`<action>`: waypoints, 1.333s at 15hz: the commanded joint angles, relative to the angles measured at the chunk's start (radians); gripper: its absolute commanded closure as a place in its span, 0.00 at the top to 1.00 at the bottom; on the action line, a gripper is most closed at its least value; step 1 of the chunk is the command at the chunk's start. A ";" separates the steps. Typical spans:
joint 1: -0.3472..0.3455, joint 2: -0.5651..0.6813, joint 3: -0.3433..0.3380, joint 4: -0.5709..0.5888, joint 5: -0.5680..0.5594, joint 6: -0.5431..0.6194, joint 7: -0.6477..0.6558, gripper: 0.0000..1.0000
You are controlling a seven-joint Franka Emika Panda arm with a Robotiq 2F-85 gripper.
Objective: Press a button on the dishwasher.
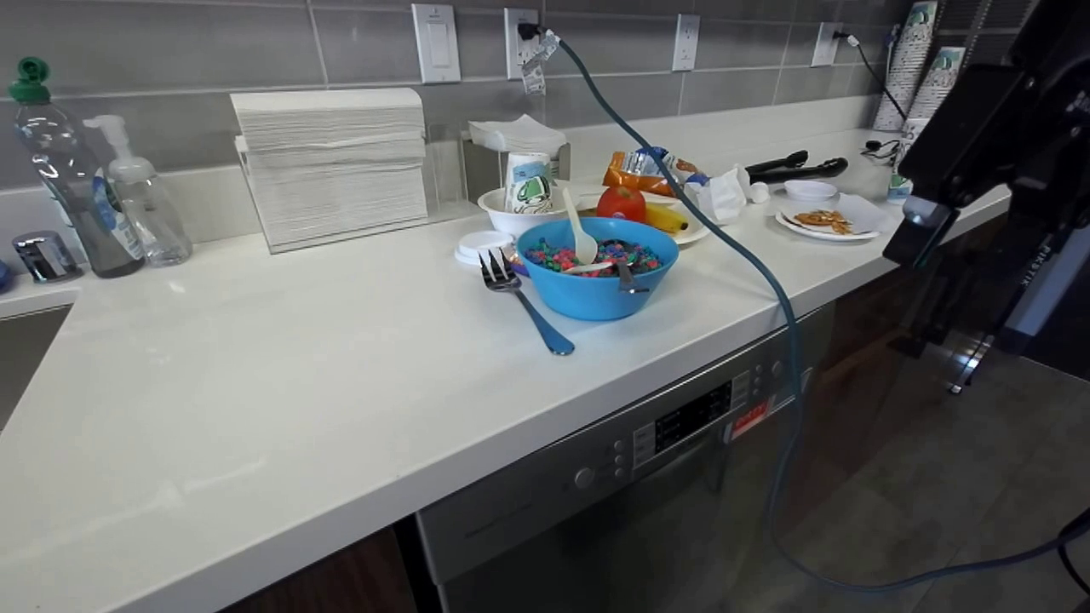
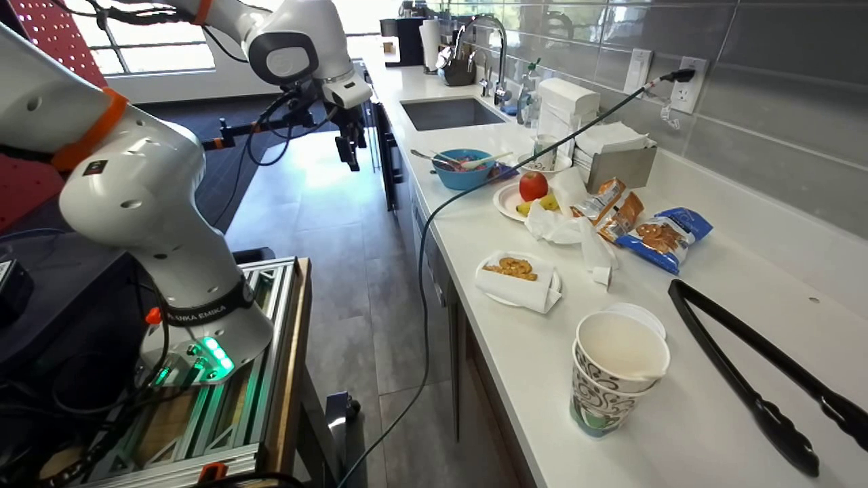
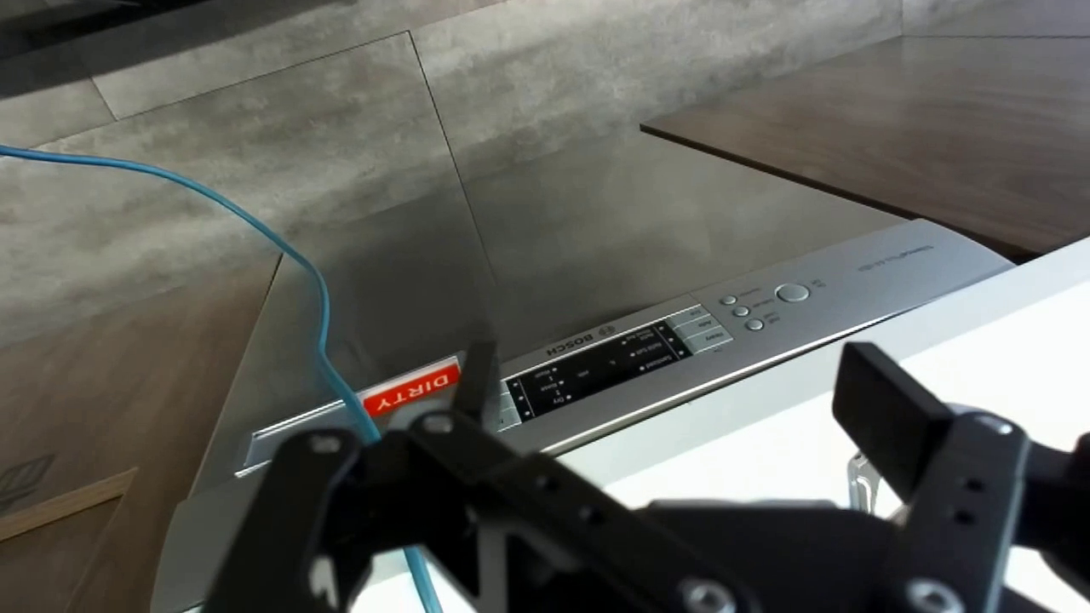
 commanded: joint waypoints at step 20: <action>0.209 0.739 -0.049 0.093 -0.067 0.712 -0.002 0.01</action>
